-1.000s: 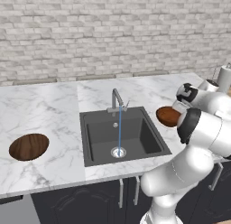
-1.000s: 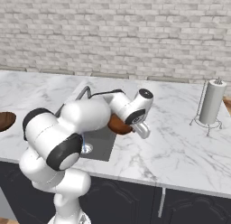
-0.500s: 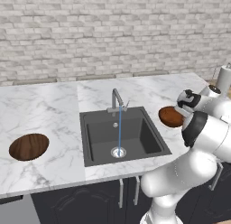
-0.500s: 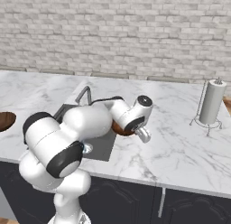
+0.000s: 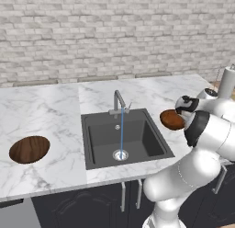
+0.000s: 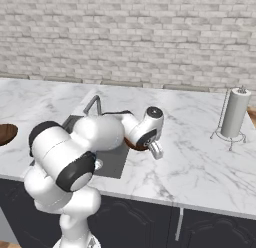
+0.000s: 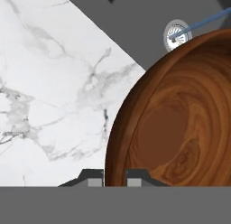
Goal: Rinse each bowl for a few seconds and place them down in the sink or on the counter.
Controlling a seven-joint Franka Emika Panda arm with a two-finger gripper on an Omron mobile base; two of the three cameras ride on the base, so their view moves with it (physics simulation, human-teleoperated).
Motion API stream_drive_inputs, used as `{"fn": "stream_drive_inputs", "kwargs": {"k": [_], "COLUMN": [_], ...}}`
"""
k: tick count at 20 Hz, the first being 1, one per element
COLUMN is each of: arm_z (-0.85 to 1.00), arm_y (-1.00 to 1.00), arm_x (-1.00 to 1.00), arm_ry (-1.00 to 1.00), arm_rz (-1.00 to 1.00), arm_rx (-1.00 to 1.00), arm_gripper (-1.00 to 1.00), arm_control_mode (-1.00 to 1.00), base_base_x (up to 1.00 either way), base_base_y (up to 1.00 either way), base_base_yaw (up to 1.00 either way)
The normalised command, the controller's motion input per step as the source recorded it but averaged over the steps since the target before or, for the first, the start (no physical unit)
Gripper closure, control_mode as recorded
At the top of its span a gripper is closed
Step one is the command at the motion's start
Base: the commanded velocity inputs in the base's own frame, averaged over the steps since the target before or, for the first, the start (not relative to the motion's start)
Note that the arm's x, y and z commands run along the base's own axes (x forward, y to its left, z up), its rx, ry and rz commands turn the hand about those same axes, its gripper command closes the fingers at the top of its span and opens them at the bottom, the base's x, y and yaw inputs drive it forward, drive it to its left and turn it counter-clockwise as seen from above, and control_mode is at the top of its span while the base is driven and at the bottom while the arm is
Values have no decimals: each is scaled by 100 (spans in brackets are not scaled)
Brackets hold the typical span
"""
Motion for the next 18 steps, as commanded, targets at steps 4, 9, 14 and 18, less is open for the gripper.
{"fn": "stream_drive_inputs", "kwargs": {"k": [4,9,14,18], "arm_z": [-17,-18,-24,-31], "arm_y": [-3,-8,-14,-12], "arm_x": [21,24,22,7], "arm_ry": [9,13,7,1], "arm_rz": [-11,-7,-2,0], "arm_rx": [0,0,4,9], "arm_gripper": [100,100,100,100], "arm_control_mode": [-100,-100,-100,-100], "base_base_x": [0,0,0,0], "base_base_y": [0,0,0,0], "base_base_yaw": [0,0,0,0]}}
